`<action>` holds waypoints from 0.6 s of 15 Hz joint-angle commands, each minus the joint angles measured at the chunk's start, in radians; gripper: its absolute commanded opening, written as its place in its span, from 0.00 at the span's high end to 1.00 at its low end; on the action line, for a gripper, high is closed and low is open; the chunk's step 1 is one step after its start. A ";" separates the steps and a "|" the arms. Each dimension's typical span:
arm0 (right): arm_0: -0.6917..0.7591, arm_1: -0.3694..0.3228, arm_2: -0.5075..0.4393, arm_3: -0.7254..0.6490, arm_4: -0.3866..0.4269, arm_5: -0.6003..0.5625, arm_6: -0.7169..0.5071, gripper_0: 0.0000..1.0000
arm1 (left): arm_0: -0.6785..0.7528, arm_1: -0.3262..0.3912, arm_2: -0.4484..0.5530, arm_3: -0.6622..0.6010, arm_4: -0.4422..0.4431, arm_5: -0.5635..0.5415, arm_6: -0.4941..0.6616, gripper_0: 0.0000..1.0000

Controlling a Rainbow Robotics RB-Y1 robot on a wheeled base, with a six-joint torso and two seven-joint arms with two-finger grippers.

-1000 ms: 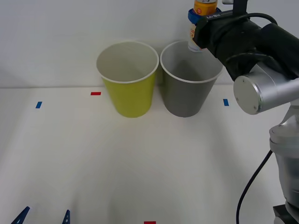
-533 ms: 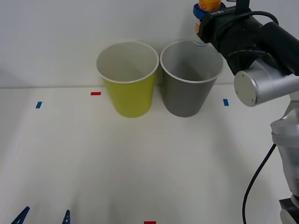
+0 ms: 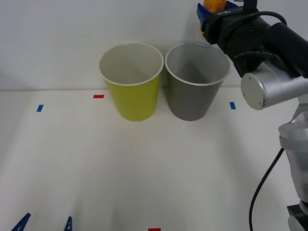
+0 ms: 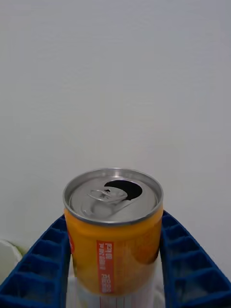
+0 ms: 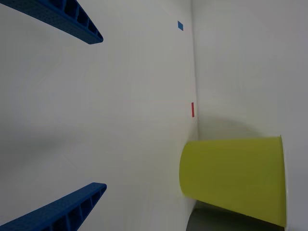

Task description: Put cans in the gray bin and PET bottles in the light green bin.

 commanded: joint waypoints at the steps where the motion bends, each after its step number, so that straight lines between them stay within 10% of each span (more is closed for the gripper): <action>1: 0.000 0.031 0.002 0.000 0.003 -0.002 0.012 0.27 | 0.000 0.000 0.000 0.000 0.000 0.000 0.000 0.00; 9: 0.049 0.029 -0.058 -0.135 -0.017 -0.003 0.014 0.27 | 0.000 0.000 0.000 0.000 0.000 0.000 0.000 0.00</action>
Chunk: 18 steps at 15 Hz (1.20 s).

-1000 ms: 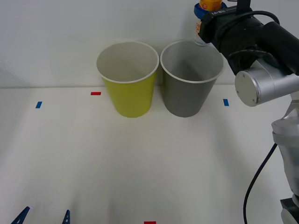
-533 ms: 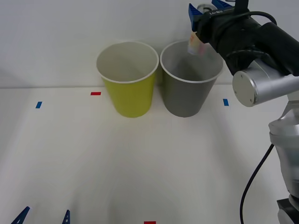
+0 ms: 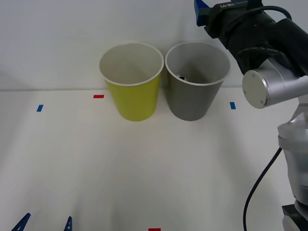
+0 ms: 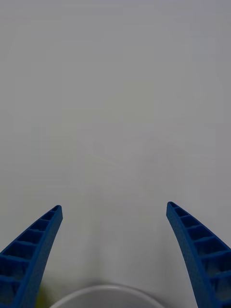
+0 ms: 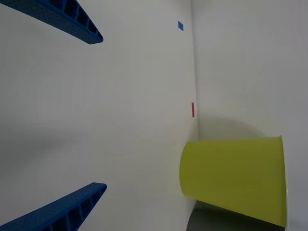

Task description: Put cans in the gray bin and PET bottles in the light green bin.

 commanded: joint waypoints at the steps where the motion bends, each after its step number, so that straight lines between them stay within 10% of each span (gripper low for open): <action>1: 0.114 -0.007 -0.020 -0.163 -0.018 0.011 -0.009 0.27 | 0.000 0.000 0.000 0.000 0.000 0.000 0.000 0.00; 13: 0.800 -0.115 0.012 -0.645 -0.061 0.004 -0.021 0.27 | 0.000 0.000 0.000 0.000 0.000 0.000 0.000 0.00; 18: 1.044 -0.117 0.041 -0.629 -0.027 -0.229 -0.001 0.26 | 0.000 0.000 0.000 0.000 0.000 0.000 0.000 0.00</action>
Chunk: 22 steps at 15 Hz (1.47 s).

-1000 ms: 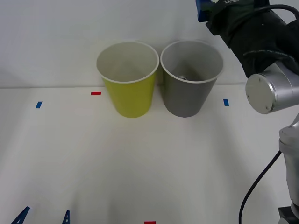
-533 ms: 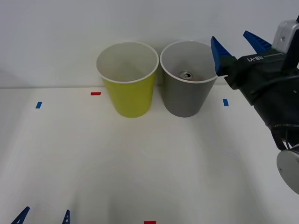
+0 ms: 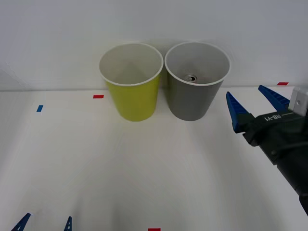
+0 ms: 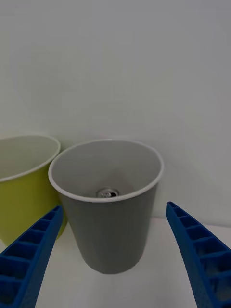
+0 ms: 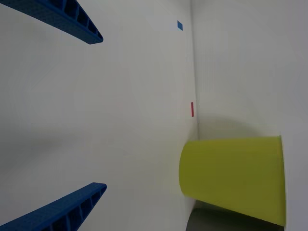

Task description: Put cans in the gray bin and PET bottles in the light green bin.

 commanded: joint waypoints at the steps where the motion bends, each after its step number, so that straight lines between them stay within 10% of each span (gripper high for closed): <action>1: 0.114 -0.003 0.035 0.091 0.026 -0.256 0.015 0.25 | 0.000 0.000 0.000 0.000 0.000 0.000 0.000 0.00; 15: 0.347 0.222 0.071 0.630 0.360 -0.991 -0.034 0.24 | 0.000 0.000 0.000 0.000 0.000 0.000 0.000 0.00; 22: 0.456 0.248 0.078 0.803 0.340 -1.278 0.096 0.23 | 0.000 0.000 0.000 0.000 0.000 0.000 0.000 0.00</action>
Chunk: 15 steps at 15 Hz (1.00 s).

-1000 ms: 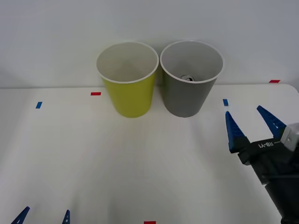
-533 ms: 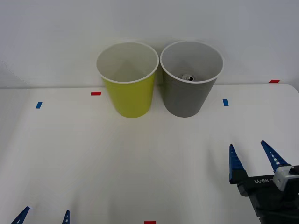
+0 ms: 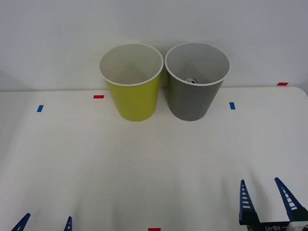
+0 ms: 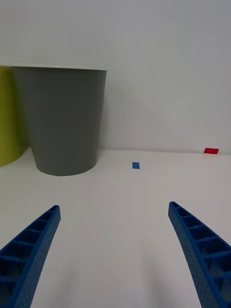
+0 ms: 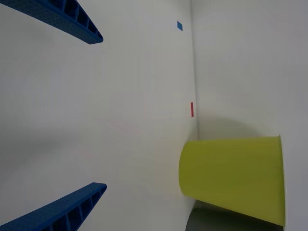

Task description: Put cans in the gray bin and PET bottles in the light green bin.

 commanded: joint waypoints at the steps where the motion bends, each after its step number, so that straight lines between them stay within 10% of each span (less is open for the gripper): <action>1: 0.042 0.004 0.020 0.078 -0.037 -0.118 0.097 0.23 | 0.000 0.000 0.000 0.000 0.000 0.000 0.000 0.00; 15: 0.042 0.013 0.045 0.225 -0.058 -0.262 0.087 0.23 | 0.000 0.000 0.000 0.000 0.000 0.000 0.000 0.00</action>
